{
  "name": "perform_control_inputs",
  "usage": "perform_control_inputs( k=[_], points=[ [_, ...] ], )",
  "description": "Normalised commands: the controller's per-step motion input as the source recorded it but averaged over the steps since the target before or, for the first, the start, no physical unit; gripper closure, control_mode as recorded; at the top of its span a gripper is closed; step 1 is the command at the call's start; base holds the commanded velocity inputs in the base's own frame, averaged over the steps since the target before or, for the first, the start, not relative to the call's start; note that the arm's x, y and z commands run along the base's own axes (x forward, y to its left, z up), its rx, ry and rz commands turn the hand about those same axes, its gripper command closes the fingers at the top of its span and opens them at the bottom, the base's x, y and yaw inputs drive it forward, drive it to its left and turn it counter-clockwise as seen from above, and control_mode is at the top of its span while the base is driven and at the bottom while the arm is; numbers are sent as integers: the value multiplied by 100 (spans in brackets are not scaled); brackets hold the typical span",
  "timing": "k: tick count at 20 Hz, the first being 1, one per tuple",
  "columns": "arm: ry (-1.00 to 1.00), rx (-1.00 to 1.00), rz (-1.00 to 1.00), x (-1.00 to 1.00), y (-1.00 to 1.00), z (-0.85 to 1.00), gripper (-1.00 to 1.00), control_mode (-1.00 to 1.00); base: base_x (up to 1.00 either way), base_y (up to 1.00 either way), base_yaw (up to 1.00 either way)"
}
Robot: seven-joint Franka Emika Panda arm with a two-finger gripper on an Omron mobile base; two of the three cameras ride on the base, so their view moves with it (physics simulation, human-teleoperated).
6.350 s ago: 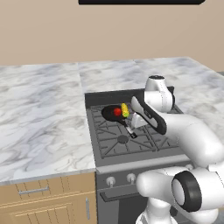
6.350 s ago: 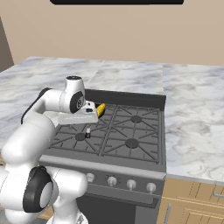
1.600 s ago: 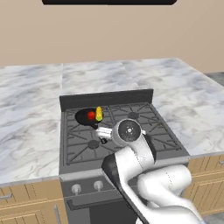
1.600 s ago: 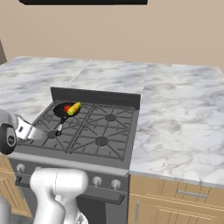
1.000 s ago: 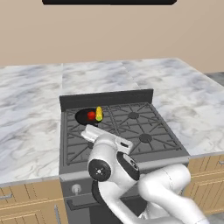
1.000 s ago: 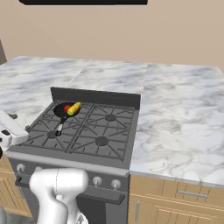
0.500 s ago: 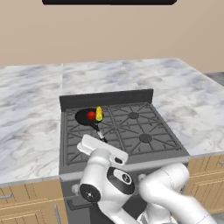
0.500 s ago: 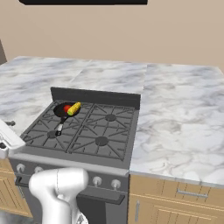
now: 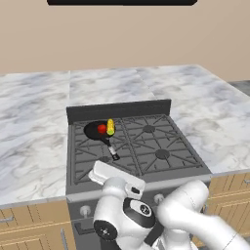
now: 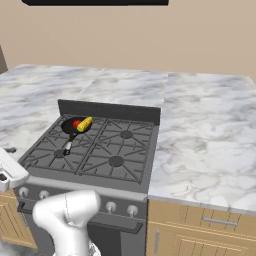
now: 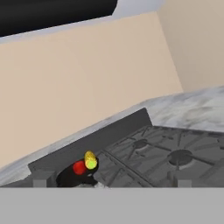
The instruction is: Put the tomato and corn in the pan. Then turn on the rear left burner and set the heat to medium.
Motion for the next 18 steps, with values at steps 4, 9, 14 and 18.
perform_control_inputs(
  k=[4, 9, 14, 18],
  points=[
    [3, -3, 15, -38, -3, -3, -100, -100, 0, 0, 0],
    [19, -11, 13, -26, 0, -11, -100, -100, 0, 0, 0],
    [5, -4, 5, -16, -14, -13, -100, -100, 0, 0, 0],
    [1, -4, 5, 0, -11, -33, -100, -100, 0, 0, 0]
  ],
)
